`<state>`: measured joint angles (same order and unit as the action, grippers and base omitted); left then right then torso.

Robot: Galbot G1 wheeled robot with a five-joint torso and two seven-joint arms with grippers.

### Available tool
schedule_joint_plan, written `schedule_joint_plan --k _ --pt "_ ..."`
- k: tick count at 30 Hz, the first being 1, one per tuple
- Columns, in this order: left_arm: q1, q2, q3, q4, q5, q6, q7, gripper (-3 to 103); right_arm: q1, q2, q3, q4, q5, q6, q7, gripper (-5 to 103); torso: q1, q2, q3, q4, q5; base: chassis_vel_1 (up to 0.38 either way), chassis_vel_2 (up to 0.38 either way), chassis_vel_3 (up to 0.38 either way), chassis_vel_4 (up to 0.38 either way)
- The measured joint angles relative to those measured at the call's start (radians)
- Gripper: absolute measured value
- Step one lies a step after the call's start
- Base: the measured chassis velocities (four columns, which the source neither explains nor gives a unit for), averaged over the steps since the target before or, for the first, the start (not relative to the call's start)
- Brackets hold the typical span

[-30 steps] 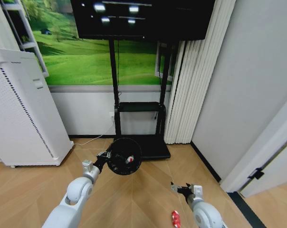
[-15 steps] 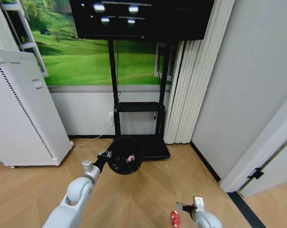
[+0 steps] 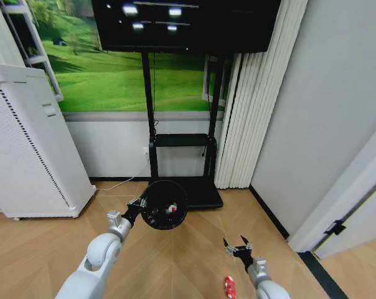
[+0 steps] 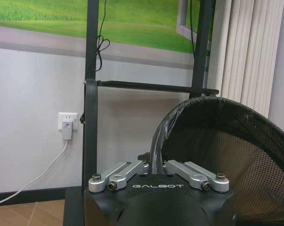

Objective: Pick up the trash bin and place the garbage on the floor into it.

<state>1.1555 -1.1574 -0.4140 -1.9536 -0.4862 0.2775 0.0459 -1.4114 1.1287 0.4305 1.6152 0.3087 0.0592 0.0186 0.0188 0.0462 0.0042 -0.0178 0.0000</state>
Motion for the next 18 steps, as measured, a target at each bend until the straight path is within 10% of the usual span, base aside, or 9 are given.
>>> schedule_joint_plan --k 18 --pt "-0.004 0.006 0.002 -0.003 -0.01 0.008 -0.005 4 -0.026 0.003 0.006 0.045 -0.026 -0.056 0.01 100 0.0 0.0 0.0 0.0 0.0001 0.039 -0.042 -0.042 0.049"
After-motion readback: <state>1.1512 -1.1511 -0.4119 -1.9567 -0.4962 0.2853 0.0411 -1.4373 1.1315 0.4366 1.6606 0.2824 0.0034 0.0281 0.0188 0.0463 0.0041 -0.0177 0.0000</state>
